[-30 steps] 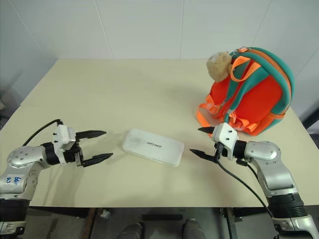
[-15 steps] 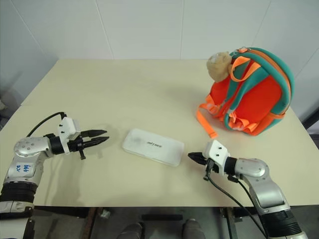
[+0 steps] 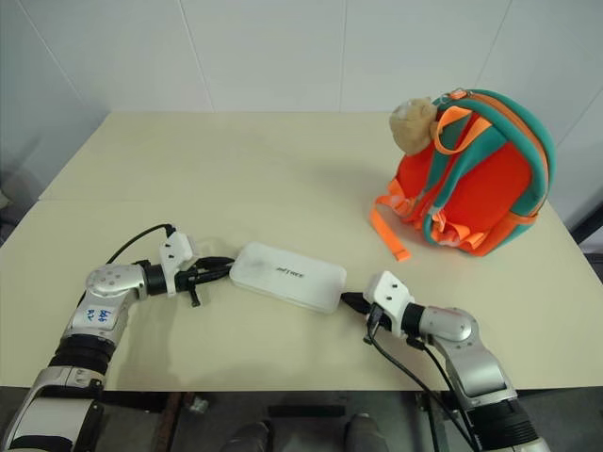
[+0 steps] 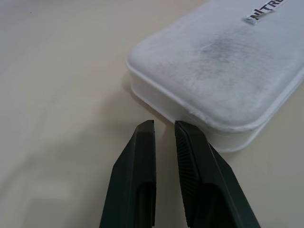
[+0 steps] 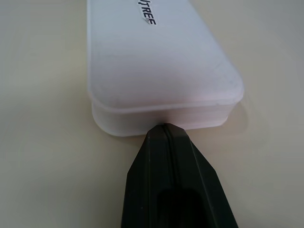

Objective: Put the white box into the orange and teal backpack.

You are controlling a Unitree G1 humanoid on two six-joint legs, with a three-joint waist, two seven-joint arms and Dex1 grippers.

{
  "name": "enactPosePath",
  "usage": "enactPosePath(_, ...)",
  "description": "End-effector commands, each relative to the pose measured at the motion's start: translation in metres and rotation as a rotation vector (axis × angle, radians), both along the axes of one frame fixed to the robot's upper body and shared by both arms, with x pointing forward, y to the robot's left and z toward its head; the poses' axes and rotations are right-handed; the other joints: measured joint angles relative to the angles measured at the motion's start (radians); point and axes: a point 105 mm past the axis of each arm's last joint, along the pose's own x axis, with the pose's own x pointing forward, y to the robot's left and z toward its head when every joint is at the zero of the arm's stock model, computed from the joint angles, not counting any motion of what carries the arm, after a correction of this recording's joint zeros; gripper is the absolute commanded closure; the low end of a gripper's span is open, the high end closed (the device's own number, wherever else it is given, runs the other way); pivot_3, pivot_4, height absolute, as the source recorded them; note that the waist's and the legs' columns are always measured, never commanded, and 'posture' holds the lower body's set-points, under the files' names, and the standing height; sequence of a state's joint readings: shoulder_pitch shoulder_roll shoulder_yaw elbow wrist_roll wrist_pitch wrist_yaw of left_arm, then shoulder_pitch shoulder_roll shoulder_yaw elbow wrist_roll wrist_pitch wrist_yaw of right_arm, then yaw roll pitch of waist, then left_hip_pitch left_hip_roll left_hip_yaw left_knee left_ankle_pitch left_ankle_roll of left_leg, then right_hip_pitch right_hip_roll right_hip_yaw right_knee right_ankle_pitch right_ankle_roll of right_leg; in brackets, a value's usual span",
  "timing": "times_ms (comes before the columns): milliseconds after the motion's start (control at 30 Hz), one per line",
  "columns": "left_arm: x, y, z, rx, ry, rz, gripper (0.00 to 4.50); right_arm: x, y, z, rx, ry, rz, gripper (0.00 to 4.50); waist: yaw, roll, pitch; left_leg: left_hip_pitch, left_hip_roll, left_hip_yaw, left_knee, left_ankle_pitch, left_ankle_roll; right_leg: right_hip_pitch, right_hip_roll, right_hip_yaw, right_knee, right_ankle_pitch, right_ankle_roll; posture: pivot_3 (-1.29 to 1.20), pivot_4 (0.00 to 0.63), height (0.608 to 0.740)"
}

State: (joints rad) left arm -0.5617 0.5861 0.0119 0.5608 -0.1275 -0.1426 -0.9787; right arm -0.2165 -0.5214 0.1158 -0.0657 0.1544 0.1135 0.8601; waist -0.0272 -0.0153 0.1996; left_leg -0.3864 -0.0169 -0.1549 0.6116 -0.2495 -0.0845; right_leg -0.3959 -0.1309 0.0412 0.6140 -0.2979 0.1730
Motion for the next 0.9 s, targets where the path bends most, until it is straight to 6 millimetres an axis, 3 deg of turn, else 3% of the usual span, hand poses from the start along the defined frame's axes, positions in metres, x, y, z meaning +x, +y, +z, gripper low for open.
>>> enactPosePath(33, 0.000, -0.010, 0.002, -0.011, -0.024, -0.024, 3.75, 0.000, 0.010, 0.010, 0.019, -0.049, 0.036, 4.50, 0.000, 0.000, 0.000, 0.000, 0.000, 0.000, 0.000, 0.000, 0.000, 0.000, 0.000, 0.000, 0.000, 0.000, 0.000, 0.00, 0.150, 0.740)
enactPosePath(133, -0.014, -0.019, 0.000, -0.029, -0.007, -0.090, 3.75, 0.007, 0.005, 0.013, 0.010, -0.059, 0.033, 4.50, -0.003, 0.000, 0.000, 0.000, 0.000, 0.000, 0.000, 0.000, 0.000, 0.000, 0.000, 0.000, 0.001, 0.000, 0.000, 0.00, 0.150, 0.740)
enactPosePath(400, -0.045, -0.015, -0.010, -0.014, 0.052, -0.101, 3.75, 0.022, -0.008, 0.017, -0.040, -0.078, 0.058, 4.50, -0.001, 0.000, 0.000, 0.001, 0.000, 0.001, 0.000, 0.000, 0.000, 0.000, 0.000, 0.002, 0.001, 0.000, 0.000, 0.00, 0.150, 0.740)
enactPosePath(767, -0.050, -0.016, -0.005, -0.039, 0.044, -0.057, 3.75, 0.032, -0.008, 0.019, -0.048, -0.100, 0.076, 4.50, 0.000, 0.000, 0.000, 0.001, 0.000, 0.001, 0.000, 0.000, 0.000, 0.000, 0.000, 0.002, 0.001, 0.000, 0.000, 0.00, 0.150, 0.740)
enactPosePath(900, -0.056, -0.010, -0.002, -0.030, 0.057, -0.054, 3.75, 0.036, -0.017, 0.020, -0.071, -0.105, 0.059, 4.50, -0.002, 0.000, 0.000, 0.001, 0.000, 0.001, 0.000, 0.000, 0.000, 0.000, 0.000, 0.002, 0.001, 0.000, 0.000, 0.00, 0.150, 0.740)
